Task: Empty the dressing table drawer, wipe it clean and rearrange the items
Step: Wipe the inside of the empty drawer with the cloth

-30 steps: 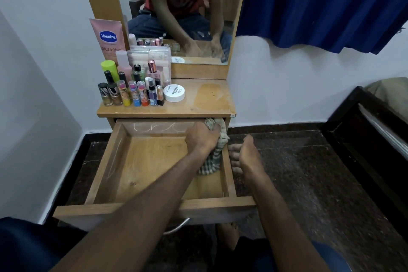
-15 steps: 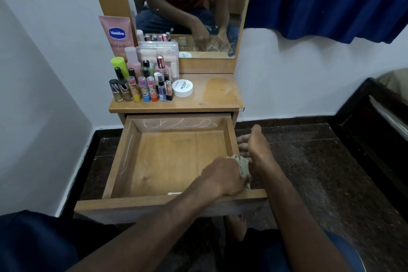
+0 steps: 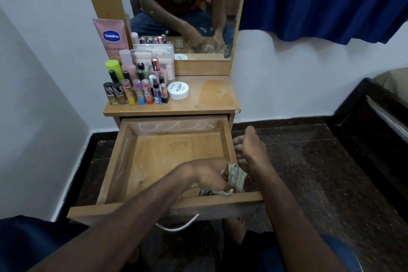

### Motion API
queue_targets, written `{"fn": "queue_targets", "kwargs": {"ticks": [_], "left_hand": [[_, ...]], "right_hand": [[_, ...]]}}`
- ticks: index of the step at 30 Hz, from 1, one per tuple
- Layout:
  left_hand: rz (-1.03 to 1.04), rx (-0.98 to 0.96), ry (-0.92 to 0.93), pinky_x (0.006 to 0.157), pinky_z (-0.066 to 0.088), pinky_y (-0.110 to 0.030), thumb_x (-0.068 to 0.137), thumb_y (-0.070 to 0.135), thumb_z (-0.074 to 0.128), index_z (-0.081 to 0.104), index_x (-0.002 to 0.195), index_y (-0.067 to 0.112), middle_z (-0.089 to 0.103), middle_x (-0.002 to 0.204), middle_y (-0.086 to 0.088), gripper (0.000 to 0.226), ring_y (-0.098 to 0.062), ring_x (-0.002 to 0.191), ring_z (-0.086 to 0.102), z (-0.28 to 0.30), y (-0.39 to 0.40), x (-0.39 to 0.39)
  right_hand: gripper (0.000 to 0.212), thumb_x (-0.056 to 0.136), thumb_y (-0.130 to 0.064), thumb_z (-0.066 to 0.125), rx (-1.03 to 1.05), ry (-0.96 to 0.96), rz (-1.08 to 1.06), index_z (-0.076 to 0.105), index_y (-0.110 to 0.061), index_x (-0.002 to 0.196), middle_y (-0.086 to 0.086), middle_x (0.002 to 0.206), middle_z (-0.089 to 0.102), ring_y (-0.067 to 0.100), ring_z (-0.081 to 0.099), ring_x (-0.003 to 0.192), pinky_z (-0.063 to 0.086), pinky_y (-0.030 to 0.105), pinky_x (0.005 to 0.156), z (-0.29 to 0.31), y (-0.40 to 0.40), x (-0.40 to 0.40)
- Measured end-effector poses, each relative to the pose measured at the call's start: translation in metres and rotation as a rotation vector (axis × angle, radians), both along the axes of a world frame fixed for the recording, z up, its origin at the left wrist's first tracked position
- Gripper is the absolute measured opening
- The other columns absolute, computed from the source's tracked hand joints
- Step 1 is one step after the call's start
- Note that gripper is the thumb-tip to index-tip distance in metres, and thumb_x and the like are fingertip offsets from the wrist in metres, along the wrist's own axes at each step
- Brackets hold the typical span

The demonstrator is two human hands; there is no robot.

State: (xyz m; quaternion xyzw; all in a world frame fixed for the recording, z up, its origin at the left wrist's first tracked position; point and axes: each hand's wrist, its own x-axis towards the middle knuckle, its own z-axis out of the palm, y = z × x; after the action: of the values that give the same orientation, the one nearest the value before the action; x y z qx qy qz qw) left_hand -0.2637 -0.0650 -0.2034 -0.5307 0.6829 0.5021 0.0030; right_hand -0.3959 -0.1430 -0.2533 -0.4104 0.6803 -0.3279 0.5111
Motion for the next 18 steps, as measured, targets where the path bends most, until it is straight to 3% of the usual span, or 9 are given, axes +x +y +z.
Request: {"fn": "queue_targets", "kwargs": {"ticks": [2,4,6,9,10,12,14,18], "left_hand": [[0.026,-0.044,-0.053,0.06,0.044,-0.014,0.096,0.037,0.077,0.073,0.088,0.025,0.076,0.086,0.013,0.014,-0.005,0.075,0.064,-0.002,-0.001,0.003],[0.038,-0.07,-0.134,0.059,0.044,-0.018,0.092,0.046,0.079,0.069,0.082,0.027,0.068,0.076,0.011,0.024,-0.008,0.07,0.06,0.0,-0.003,0.005],[0.002,-0.162,-0.217,0.057,0.041,-0.023,0.091,0.047,0.078,0.066,0.078,0.026,0.06,0.07,0.009,0.028,-0.01,0.065,0.055,0.001,-0.005,0.004],[-0.116,-0.297,-0.352,0.065,0.051,-0.028,0.091,0.042,0.079,0.073,0.088,0.01,0.069,0.083,0.0,0.033,-0.02,0.079,0.065,0.007,-0.012,0.002],[-0.132,-0.261,-0.363,0.074,0.058,-0.032,0.09,0.041,0.08,0.077,0.098,0.008,0.075,0.092,-0.003,0.034,-0.021,0.087,0.069,0.004,-0.016,0.005],[-0.127,-0.101,-0.298,0.095,0.061,-0.039,0.088,0.038,0.084,0.08,0.113,0.013,0.08,0.109,-0.001,0.036,-0.02,0.101,0.074,-0.005,-0.022,0.014],[-0.071,0.024,-0.199,0.103,0.059,-0.04,0.087,0.038,0.085,0.081,0.114,0.02,0.08,0.113,0.004,0.033,-0.016,0.107,0.074,-0.019,-0.021,0.023],[0.056,-0.133,-0.149,0.087,0.057,-0.026,0.08,0.055,0.086,0.082,0.094,0.031,0.079,0.094,0.017,0.028,-0.007,0.095,0.072,-0.043,-0.011,0.026]], "right_hand": [[0.076,0.082,-0.065,0.024,-0.002,0.012,0.009,0.079,-0.013,0.084,0.009,0.082,0.08,0.033,0.075,0.084,0.063,0.051,0.08,0.002,0.002,0.002],[0.078,0.077,-0.067,0.021,-0.026,0.033,0.013,0.079,-0.015,0.08,0.006,0.079,0.08,0.034,0.075,0.085,0.06,0.058,0.089,0.002,0.003,0.003],[0.076,0.08,-0.065,0.022,-0.031,0.049,0.009,0.079,-0.014,0.079,0.007,0.08,0.08,0.033,0.074,0.083,0.06,0.052,0.081,0.005,0.005,0.004],[0.07,0.087,-0.059,0.026,-0.03,0.039,0.009,0.077,-0.011,0.084,0.009,0.084,0.077,0.026,0.063,0.069,0.048,0.041,0.061,0.007,0.009,0.003],[0.071,0.086,-0.059,0.026,-0.025,0.044,0.016,0.078,-0.011,0.084,0.008,0.083,0.077,0.026,0.064,0.07,0.049,0.043,0.062,0.009,0.01,0.004],[0.072,0.083,-0.061,0.024,-0.027,0.08,0.042,0.078,-0.013,0.082,0.007,0.084,0.079,0.032,0.072,0.083,0.058,0.053,0.079,0.01,0.011,0.003],[0.071,0.084,-0.059,0.021,-0.057,0.102,0.073,0.077,-0.016,0.084,0.007,0.091,0.079,0.034,0.072,0.094,0.055,0.059,0.095,0.011,0.011,0.003],[0.071,0.09,-0.055,0.019,-0.088,0.168,0.071,0.068,-0.01,0.114,0.015,0.117,0.072,0.039,0.066,0.111,0.051,0.056,0.102,0.016,0.009,0.005]]}}
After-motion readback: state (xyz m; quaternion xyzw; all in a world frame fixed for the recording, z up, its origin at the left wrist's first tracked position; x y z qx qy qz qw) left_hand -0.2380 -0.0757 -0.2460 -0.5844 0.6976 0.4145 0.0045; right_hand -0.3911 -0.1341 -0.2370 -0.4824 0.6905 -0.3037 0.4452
